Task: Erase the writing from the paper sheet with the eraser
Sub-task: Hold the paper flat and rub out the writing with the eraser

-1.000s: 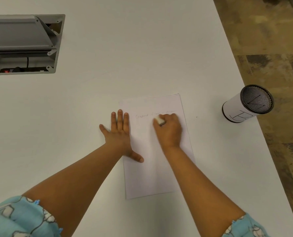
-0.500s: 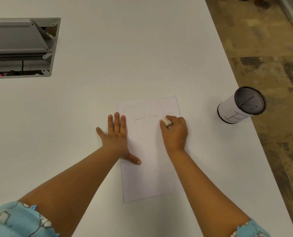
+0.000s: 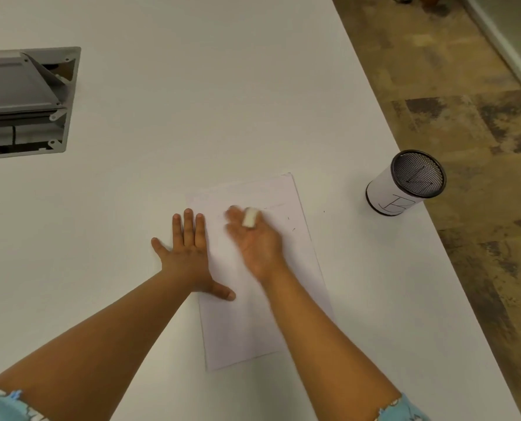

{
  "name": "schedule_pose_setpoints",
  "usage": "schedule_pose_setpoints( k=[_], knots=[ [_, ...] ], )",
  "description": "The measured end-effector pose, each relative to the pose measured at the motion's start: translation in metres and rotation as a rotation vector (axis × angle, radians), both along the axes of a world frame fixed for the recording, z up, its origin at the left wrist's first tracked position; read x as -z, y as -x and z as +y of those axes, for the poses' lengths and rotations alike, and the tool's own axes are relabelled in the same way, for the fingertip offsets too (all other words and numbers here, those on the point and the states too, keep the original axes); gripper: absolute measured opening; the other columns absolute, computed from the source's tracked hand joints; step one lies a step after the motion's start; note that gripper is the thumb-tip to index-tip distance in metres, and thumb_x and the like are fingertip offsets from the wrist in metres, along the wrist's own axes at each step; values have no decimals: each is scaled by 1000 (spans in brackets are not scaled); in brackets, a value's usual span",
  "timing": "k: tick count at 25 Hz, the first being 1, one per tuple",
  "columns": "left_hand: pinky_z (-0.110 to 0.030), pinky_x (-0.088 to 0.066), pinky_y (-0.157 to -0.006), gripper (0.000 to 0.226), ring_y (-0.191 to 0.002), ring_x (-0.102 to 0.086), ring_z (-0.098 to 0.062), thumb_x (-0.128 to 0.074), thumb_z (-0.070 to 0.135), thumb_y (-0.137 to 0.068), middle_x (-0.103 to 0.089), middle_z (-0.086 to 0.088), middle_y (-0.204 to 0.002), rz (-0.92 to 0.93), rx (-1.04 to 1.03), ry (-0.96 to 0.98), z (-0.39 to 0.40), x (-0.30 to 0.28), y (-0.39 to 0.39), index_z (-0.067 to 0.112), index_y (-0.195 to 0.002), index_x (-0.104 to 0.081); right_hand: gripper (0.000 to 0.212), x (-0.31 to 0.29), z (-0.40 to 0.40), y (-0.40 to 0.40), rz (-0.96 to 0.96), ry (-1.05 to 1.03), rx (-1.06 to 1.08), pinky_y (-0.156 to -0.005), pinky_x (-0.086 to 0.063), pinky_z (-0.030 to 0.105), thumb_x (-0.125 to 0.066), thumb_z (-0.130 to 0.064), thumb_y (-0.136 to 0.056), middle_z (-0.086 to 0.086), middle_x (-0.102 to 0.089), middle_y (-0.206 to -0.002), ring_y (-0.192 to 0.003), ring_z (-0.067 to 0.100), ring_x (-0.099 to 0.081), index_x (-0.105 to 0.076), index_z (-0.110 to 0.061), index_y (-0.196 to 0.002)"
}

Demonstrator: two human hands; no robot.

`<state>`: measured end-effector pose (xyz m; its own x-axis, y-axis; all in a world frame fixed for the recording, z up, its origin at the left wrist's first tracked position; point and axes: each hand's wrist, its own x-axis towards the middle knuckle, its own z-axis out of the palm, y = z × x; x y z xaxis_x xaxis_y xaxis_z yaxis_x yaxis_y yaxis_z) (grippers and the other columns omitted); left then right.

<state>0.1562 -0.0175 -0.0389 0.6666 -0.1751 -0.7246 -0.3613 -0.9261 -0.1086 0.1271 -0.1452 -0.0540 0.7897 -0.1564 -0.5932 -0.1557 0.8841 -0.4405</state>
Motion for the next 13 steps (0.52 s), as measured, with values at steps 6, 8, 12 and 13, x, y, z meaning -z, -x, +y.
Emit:
schedule_pose_setpoints(
  k=[6, 8, 12, 13],
  knots=[
    [-66, -5, -107, 161, -134, 36, -34, -60, 89, -36, 45, -14, -142, 2, 3, 0, -1, -2, -1, 7, -124, 46, 30, -5, -137, 37, 32, 248, 625, -80, -53, 23, -28, -19, -98, 8, -63, -93, -88, 17, -62, -54, -4, -97],
    [-66, -5, -107, 161, -133, 36, -34, -60, 89, -37, 45, -14, -142, 6, 4, -8, -2, -2, -1, 7, -124, 47, 25, -5, -113, 27, -18, 331, 573, -85, -49, 25, -29, -17, -98, 8, -59, -96, -90, 17, -59, -53, -9, -95],
    [-65, -5, -108, 161, -133, 37, -34, -60, 89, -37, 47, -14, -141, 7, 2, -20, -2, -3, 0, 7, -122, 48, 19, -2, -11, 11, -85, 355, 192, -84, -51, 24, -33, -15, -97, 9, -60, -97, -87, 15, -61, -51, -11, -91],
    [-65, -5, -108, 160, -133, 38, -34, -60, 89, -37, 47, -14, -141, 6, -1, -24, -2, -3, 0, 7, -121, 49, 18, 0, 8, 11, -67, 366, 57, -86, -51, 25, -34, -17, -97, 11, -61, -102, -91, 17, -61, -51, -10, -94]
  ],
)
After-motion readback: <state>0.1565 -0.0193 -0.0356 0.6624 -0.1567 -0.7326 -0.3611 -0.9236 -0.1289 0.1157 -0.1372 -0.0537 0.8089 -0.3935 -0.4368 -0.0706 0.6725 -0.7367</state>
